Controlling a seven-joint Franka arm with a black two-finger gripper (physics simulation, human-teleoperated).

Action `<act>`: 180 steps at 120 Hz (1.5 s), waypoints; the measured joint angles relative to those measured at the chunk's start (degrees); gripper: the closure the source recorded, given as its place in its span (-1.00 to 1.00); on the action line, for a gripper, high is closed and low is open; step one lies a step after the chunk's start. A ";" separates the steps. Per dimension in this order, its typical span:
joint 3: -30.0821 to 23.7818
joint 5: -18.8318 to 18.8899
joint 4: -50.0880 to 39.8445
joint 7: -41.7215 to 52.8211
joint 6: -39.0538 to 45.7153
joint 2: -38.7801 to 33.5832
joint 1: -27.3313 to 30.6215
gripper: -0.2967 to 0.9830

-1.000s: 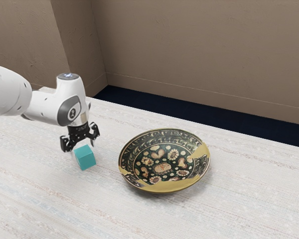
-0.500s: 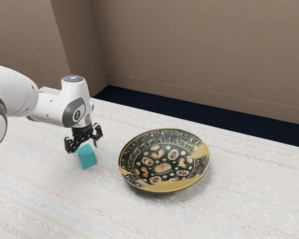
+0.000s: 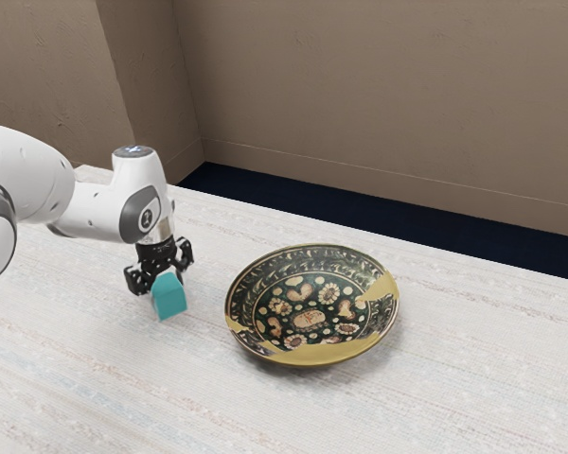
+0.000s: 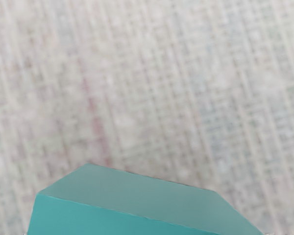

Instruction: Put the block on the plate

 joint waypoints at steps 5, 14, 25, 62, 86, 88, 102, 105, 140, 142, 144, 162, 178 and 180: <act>0.00 -0.12 0.00 0.04 0.00 0.00 0.00 -0.19; 0.00 -0.25 0.00 0.06 -0.03 0.00 0.00 -0.12; 0.00 -0.27 0.00 0.05 -0.08 0.00 0.00 -0.04; 0.22 0.36 -0.23 -0.42 -1.36 -7.39 -3.04 -0.02; -1.46 0.55 0.16 -1.44 -2.11 -12.53 -7.77 -0.06; -1.97 0.55 0.38 -1.60 -2.12 -12.62 -7.95 -0.06; -6.44 0.70 3.14 -3.11 -2.05 -11.73 -8.40 -0.04; -7.42 0.83 3.87 -3.51 -2.03 -11.22 -8.31 -0.05; -16.37 1.59 7.02 -9.12 -1.70 -7.05 -7.76 -0.09; -16.57 1.58 6.98 -9.44 -1.68 -7.01 -7.75 -0.11; -16.72 1.58 6.95 -9.73 -1.67 -6.99 -7.74 -0.13; -17.11 1.56 6.73 -12.02 -1.92 -7.23 -7.65 -0.31; -17.11 1.52 6.35 -13.33 -2.33 -8.82 -7.65 -0.42; -16.99 1.53 6.44 -13.12 -2.60 -9.00 -7.69 -0.43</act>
